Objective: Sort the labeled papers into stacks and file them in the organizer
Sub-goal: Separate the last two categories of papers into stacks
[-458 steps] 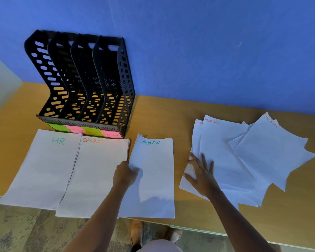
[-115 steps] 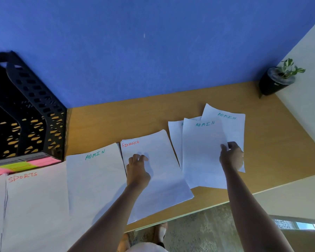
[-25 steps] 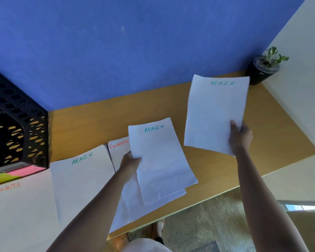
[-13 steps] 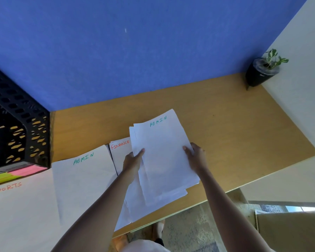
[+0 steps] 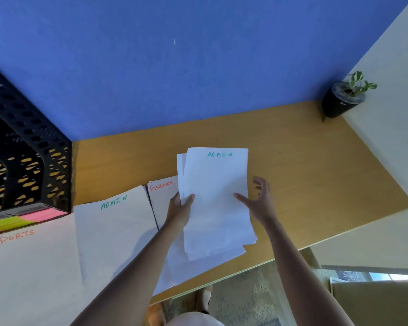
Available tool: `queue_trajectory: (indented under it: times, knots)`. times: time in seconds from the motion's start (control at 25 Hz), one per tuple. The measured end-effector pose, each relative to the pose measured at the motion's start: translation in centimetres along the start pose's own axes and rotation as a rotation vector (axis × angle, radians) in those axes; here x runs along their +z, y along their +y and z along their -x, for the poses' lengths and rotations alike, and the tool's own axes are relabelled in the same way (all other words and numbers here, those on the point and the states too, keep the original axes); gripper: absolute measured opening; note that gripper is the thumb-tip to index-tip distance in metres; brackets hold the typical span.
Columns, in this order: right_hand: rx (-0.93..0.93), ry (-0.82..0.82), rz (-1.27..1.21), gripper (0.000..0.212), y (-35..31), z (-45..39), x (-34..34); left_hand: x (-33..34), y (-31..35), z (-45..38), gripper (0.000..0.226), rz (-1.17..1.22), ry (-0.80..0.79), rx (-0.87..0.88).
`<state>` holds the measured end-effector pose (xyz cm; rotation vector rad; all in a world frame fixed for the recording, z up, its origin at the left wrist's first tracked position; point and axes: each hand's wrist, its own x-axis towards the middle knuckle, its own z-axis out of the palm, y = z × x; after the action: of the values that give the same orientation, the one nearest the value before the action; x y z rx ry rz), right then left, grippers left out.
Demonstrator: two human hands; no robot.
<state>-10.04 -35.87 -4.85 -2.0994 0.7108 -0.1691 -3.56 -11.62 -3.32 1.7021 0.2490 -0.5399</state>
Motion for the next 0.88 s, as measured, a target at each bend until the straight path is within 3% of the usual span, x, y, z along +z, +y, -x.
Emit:
queue_trajectory:
  times: [0.12, 0.2, 0.44, 0.56, 0.68, 0.88]
  knots:
    - [0.06, -0.151, -0.368, 0.062, -2.6, -0.5, -1.2, -1.1, 1.6, 0.4, 0.032, 0.163, -0.119, 0.028]
    - [0.08, -0.203, -0.481, 0.05, -4.4, -0.5, -1.5, -1.8, 3.0, 0.7, 0.029, 0.262, -0.166, 0.04]
    - [-0.161, -0.006, -0.705, 0.027, -9.7, 2.6, -0.4, -2.7, 6.4, 1.8, 0.038, 0.177, -0.046, 0.204]
    - [-0.24, 0.022, -0.739, 0.028, -10.7, 4.1, 0.2, -2.9, 7.0, 2.4, 0.028, 0.209, -0.038, 0.287]
    - [-0.242, -0.008, -0.667, 0.034, -10.1, 5.1, 0.8, -3.5, 6.5, 2.9, 0.039, 0.165, -0.032, 0.369]
    - [-0.101, -0.021, -0.545, 0.024, -9.3, 6.0, 1.6, -4.2, 4.8, 2.9, 0.024, 0.084, -0.068, 0.296]
